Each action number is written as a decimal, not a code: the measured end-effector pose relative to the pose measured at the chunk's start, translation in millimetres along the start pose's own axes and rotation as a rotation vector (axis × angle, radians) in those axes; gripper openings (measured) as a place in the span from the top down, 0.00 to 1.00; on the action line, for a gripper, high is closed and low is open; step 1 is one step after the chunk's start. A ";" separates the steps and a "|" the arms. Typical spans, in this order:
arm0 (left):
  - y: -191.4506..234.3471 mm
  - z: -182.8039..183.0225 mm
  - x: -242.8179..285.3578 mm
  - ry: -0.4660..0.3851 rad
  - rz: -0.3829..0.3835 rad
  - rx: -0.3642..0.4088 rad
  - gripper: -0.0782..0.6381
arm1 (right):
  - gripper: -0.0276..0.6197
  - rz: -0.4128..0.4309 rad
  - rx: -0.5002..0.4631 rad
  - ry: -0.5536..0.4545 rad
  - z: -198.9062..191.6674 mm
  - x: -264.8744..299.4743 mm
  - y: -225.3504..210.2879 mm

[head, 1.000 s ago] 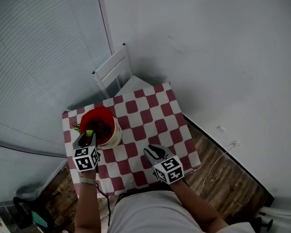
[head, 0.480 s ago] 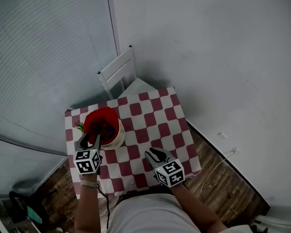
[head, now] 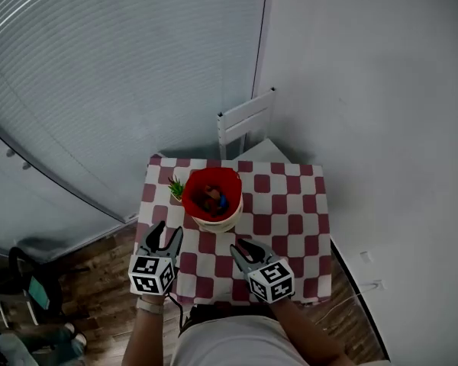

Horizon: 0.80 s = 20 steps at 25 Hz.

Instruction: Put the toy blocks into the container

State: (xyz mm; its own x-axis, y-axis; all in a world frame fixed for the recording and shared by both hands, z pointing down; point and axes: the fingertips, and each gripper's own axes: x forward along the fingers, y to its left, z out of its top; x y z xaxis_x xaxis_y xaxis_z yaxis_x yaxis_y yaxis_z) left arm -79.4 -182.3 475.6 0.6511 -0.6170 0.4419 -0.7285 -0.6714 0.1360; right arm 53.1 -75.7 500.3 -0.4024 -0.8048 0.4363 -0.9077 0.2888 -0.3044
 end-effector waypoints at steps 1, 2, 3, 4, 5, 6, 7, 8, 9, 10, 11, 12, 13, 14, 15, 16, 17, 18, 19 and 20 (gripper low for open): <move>4.3 -2.5 -10.6 -0.007 0.011 -0.012 0.63 | 0.81 0.028 -0.015 -0.001 4.1 5.9 9.2; 8.7 -4.6 -20.9 -0.016 0.024 -0.021 0.63 | 0.81 0.056 -0.033 -0.004 8.7 12.0 18.3; 13.1 -6.8 -31.6 -0.026 0.039 -0.031 0.63 | 0.81 0.084 -0.050 -0.007 13.0 17.9 27.6; 17.9 -9.4 -42.8 -0.038 0.056 -0.044 0.63 | 0.81 0.110 -0.065 -0.010 16.7 23.5 37.3; 23.0 -12.3 -54.0 -0.051 0.073 -0.061 0.63 | 0.81 0.135 -0.080 -0.011 19.8 28.9 46.9; 28.0 -15.6 -64.9 -0.064 0.090 -0.081 0.63 | 0.81 0.158 -0.092 -0.012 22.7 34.1 56.2; 32.8 -19.0 -75.2 -0.076 0.106 -0.099 0.63 | 0.81 0.180 -0.105 -0.012 25.5 39.1 65.3; 37.1 -22.6 -84.9 -0.086 0.121 -0.115 0.63 | 0.81 0.203 -0.120 -0.012 28.0 43.7 74.6; 40.6 -26.3 -94.3 -0.094 0.136 -0.128 0.63 | 0.81 0.227 -0.136 -0.010 30.0 47.8 84.3; 43.5 -30.1 -103.6 -0.100 0.148 -0.139 0.63 | 0.81 0.251 -0.154 -0.008 31.7 51.4 94.4; 45.8 -33.7 -112.7 -0.105 0.159 -0.147 0.63 | 0.81 0.274 -0.171 -0.007 33.3 54.5 104.7; 47.7 -37.0 -121.7 -0.110 0.170 -0.154 0.63 | 0.81 0.296 -0.189 -0.006 34.8 57.1 114.8; 49.2 -40.0 -130.5 -0.117 0.182 -0.161 0.63 | 0.81 0.317 -0.204 -0.007 36.2 59.2 124.4; 50.1 -42.8 -139.1 -0.125 0.194 -0.167 0.63 | 0.81 0.337 -0.218 -0.008 37.2 60.8 133.6; 50.8 -45.6 -147.5 -0.134 0.205 -0.174 0.63 | 0.81 0.357 -0.229 -0.009 38.0 62.1 142.6; 51.2 -48.2 -155.5 -0.144 0.216 -0.180 0.63 | 0.81 0.377 -0.239 -0.010 38.6 63.2 151.6; 51.7 -50.3 -163.0 -0.153 0.224 -0.184 0.63 | 0.81 0.396 -0.250 -0.011 39.5 64.5 160.4; 52.3 -52.0 -170.2 -0.162 0.231 -0.187 0.63 | 0.81 0.413 -0.262 -0.013 40.6 65.8 169.0; 52.7 -53.4 -176.9 -0.168 0.236 -0.187 0.63 | 0.81 0.427 -0.275 -0.016 41.9 67.1 177.2; 52.7 -54.8 -183.4 -0.173 0.239 -0.187 0.63 | 0.81 0.440 -0.289 -0.019 43.3 68.0 184.7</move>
State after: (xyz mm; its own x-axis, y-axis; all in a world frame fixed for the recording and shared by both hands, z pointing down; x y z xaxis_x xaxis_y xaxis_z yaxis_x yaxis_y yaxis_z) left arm -248.8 -82.0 450.3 0.4720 -0.8191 0.3260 -0.8808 -0.4222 0.2143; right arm -136.8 -99.6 437.1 -0.7528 -0.5838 0.3040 -0.6505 0.7304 -0.2081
